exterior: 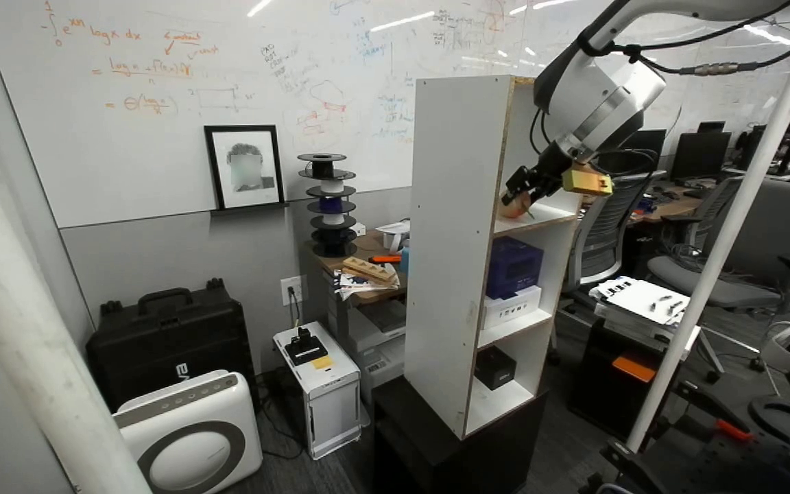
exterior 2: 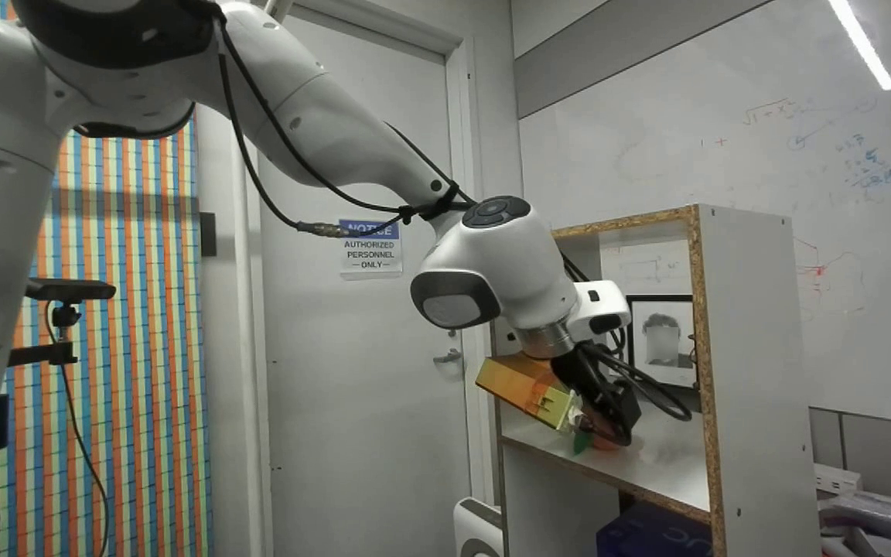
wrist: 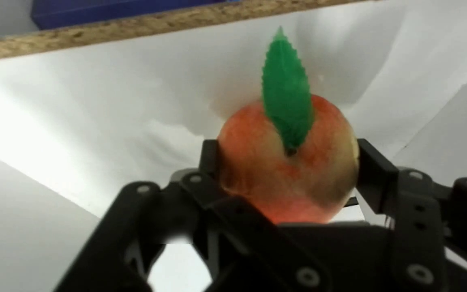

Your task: Put the pear on top of the cabinet

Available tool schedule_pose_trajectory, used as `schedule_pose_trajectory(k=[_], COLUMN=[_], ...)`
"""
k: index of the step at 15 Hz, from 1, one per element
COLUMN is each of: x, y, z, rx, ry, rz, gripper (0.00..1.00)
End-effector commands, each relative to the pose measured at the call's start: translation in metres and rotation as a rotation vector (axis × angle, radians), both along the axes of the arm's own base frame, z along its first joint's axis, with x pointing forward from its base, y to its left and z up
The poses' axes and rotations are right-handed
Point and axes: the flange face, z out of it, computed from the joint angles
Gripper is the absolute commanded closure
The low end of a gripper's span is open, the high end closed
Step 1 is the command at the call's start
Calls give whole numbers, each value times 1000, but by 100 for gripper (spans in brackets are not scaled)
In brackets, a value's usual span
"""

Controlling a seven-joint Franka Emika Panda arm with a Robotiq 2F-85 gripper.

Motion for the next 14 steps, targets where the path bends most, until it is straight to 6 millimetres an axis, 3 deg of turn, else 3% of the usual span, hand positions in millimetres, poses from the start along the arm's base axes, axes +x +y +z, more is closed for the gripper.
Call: schedule_pose_trajectory(k=[1,4,7,11,14], x=[-53,-77,-92,-133,-150], y=[-27,-59,-92,-99,-98], z=[-15,-6,19,66,124], rx=[-55,-88,-93,-12,151], ry=[140,222,341,531,544], rz=[46,89,126,122,100], gripper=[47,47,47,47,47])
